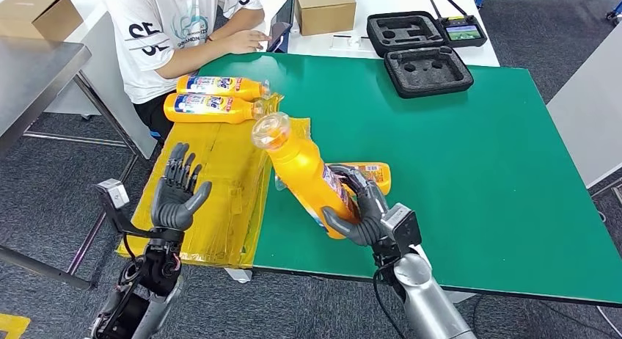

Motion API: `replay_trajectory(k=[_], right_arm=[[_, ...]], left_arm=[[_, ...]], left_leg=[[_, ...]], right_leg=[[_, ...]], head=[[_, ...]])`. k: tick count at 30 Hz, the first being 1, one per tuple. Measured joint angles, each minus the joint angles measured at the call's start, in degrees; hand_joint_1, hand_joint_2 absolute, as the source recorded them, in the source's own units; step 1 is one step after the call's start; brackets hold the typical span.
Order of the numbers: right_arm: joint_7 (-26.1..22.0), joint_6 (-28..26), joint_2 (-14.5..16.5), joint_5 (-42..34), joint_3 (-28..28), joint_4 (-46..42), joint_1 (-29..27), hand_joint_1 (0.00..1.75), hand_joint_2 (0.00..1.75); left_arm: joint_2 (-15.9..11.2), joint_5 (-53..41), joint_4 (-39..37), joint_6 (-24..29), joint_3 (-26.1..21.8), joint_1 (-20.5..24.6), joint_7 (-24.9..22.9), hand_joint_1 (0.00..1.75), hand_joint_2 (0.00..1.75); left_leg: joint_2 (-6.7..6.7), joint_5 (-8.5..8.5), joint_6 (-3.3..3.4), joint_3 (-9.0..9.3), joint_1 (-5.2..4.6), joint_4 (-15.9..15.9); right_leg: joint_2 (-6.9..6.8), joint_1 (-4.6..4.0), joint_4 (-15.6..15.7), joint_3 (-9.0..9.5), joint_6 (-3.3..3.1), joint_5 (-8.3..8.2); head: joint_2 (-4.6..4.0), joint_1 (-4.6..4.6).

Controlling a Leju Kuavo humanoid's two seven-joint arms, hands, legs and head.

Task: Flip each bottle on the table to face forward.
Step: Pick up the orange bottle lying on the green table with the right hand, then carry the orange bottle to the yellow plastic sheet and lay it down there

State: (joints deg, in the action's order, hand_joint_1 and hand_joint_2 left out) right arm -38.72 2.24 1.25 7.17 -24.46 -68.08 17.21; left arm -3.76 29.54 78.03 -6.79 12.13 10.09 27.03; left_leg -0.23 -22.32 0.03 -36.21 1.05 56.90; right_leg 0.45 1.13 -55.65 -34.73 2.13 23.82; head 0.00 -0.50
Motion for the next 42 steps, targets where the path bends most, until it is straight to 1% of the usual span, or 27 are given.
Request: replay_trajectory(k=[10, 14, 20, 24, 28, 36, 42], right_arm=[[-0.14, 0.09, 0.63, -0.23, 0.68, 0.71, -0.22, 1.75, 1.75], [-0.21, 1.41, 1.32, -1.51, 0.77, 1.95, 0.2, 1.75, 1.75], [-0.44, 3.09, 4.62, -2.61, -0.62, 9.55, 3.8, 1.75, 1.75], [-0.79, 3.09, 7.2, -2.18, -2.2, 14.87, 5.6, 1.75, 1.75], [-0.83, 2.45, 9.14, -0.85, -3.46, 18.82, 6.3, 1.75, 1.75], [-0.86, 1.91, 10.96, 0.43, -4.21, 24.08, 7.52, 1.75, 1.75], [-0.99, 1.87, 11.86, 2.16, -4.2, 26.58, 7.98, 1.75, 1.75]], left_arm=[[0.0, -0.38, 0.0, -0.6, 1.71, -0.1, -0.09, 0.0, 1.75], [0.01, -2.08, -0.01, -1.48, 3.18, -0.09, -0.6, 0.0, 1.75], [0.81, -4.23, -0.02, -2.11, 8.41, 0.51, -0.62, 0.0, 1.75], [1.55, -4.34, -0.43, -2.16, 11.38, 1.8, -0.77, 0.0, 1.75], [2.19, -3.51, -1.6, -3.36, 13.57, 3.5, -0.85, 0.0, 1.75], [2.47, -2.38, -3.63, -4.8, 15.73, 5.88, -0.99, 0.0, 1.75], [2.6, -1.52, -5.65, -5.66, 16.17, 7.3, -1.28, 0.0, 1.75]], left_leg=[[0.0, 0.0, 0.0, -0.01, 0.0, 0.0], [0.0, 0.0, 0.0, -0.01, 0.0, 0.0], [0.0, 0.01, 0.0, -0.01, 0.0, 0.0], [0.0, 0.01, 0.0, -0.01, 0.01, 0.0], [0.0, 0.01, 0.0, -0.03, 0.01, 0.0], [0.0, 0.01, 0.0, -0.06, 0.0, 0.0], [0.01, 0.01, -0.01, -0.06, 0.0, 0.0]], right_leg=[[0.0, 0.0, 0.0, -0.01, 0.0, 0.0], [0.0, 0.0, 0.0, -0.01, 0.0, 0.0], [0.0, 0.0, 0.0, -0.02, 0.0, 0.0], [0.0, -0.01, 0.0, -0.03, 0.0, 0.0], [0.0, -0.01, 0.0, -0.05, 0.0, 0.0], [0.0, 0.0, 0.0, -0.08, 0.0, 0.0], [0.0, -0.01, 0.0, -0.11, 0.0, 0.0]], head=[[0.0, 0.0], [0.0, 0.0], [0.0, 0.0], [0.0, -0.01], [-0.01, 0.0], [-0.01, 0.0], [-0.01, -0.01]])
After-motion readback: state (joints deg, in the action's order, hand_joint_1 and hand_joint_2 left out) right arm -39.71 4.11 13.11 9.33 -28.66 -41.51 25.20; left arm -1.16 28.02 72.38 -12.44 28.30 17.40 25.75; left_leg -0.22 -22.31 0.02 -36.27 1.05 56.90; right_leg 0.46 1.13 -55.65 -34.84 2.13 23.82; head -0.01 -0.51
